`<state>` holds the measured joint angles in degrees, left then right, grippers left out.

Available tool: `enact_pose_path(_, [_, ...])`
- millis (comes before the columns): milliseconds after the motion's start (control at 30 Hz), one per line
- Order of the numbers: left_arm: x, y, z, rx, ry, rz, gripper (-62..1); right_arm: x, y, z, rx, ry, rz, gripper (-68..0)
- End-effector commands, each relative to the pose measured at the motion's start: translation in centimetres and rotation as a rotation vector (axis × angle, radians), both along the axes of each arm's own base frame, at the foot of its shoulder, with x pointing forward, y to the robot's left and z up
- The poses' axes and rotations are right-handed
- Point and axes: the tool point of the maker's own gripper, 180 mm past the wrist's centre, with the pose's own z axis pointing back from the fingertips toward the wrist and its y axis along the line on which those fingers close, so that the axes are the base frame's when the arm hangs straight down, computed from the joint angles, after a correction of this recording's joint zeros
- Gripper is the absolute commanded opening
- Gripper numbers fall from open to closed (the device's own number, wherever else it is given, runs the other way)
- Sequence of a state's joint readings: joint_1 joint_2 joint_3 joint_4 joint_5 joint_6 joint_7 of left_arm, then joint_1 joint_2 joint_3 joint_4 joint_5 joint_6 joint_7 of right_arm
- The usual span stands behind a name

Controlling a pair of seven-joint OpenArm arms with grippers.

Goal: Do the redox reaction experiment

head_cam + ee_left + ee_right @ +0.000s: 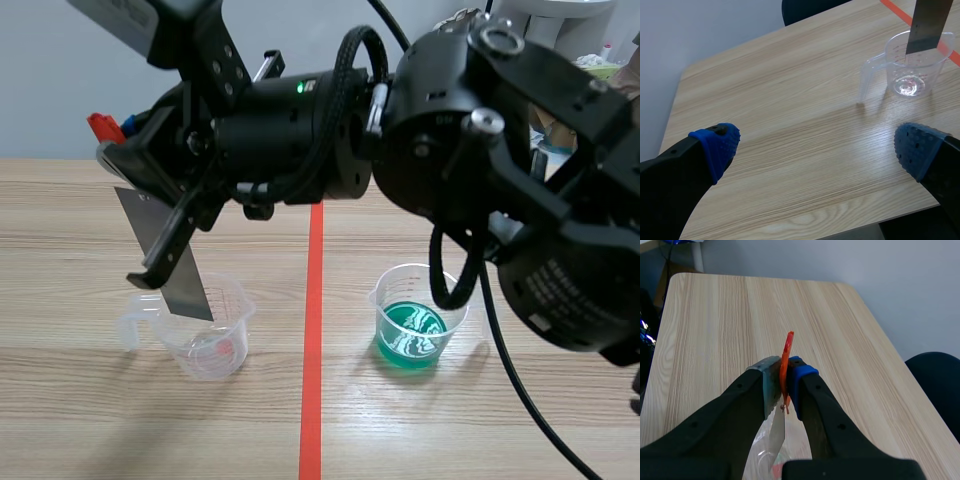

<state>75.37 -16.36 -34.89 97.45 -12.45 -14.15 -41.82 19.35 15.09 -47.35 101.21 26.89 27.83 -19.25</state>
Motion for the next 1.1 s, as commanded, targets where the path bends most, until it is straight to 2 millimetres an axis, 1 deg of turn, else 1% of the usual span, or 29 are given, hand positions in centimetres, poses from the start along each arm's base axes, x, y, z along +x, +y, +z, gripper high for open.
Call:
enact_pose_path(0, [0.3,-0.4,0.7,-0.018,-0.030,-0.005,1.4,0.3,0.0,1.6,0.028,-0.018,0.006,-66.9])
enact_pose_path(167, [0.3,-0.4,0.7,-0.018,-0.030,-0.005,1.4,0.5,0.1,2.9,0.038,0.001,0.018,-66.9])
enact_pose_path(533, [0.4,-0.5,0.7,-0.023,-0.028,-0.011,1.4,0.0,-0.5,6.2,0.079,-0.043,0.018,-66.9])
enact_pose_path(733, [0.4,-0.5,0.7,-0.023,-0.028,-0.011,1.4,0.1,-0.8,6.5,0.086,-0.016,0.011,-66.9])
enact_pose_path(1067, [0.4,-0.5,0.7,-0.023,-0.027,-0.010,1.4,0.0,-0.7,6.7,0.097,-0.017,0.015,-66.9])
